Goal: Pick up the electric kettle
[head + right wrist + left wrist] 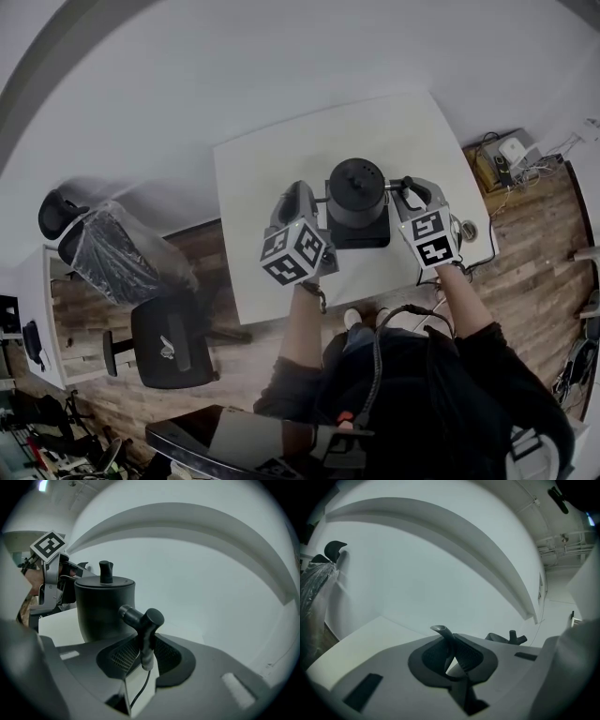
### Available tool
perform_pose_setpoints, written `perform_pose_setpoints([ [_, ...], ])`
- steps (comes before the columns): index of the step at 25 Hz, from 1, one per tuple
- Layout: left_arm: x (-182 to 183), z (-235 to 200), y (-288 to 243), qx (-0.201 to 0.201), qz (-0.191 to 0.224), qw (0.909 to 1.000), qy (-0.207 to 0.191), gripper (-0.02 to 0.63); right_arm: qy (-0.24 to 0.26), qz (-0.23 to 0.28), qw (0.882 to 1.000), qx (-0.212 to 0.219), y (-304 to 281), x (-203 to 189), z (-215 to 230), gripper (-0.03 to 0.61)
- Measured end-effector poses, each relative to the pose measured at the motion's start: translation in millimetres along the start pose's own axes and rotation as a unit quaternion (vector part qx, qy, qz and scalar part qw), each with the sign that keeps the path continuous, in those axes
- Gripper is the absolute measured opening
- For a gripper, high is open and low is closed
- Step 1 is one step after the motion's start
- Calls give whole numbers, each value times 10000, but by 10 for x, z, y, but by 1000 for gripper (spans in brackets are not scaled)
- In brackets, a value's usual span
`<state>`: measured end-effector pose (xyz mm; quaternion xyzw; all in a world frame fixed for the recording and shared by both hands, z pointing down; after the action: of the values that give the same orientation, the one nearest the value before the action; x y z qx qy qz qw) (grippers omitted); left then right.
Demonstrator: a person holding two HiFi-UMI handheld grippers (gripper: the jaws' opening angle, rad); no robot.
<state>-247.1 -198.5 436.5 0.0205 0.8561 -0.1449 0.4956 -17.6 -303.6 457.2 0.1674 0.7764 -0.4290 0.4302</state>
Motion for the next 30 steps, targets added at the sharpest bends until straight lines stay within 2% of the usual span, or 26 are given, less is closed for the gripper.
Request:
perform_pose_setpoints([
  [30,406,404,587,-247,498,9984,79,26,143,555,9978,-325,692,415,20,98],
])
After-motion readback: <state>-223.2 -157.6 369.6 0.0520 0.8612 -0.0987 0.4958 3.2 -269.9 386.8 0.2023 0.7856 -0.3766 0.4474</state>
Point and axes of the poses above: the fingertips, and each gripper's own axes: y backward along the fingers, z to its right, x out of its top, the point moved 8 cm from there along y, backward along the fingers, and after that the axes turned 1 degree about y, right-handed, at the moved point
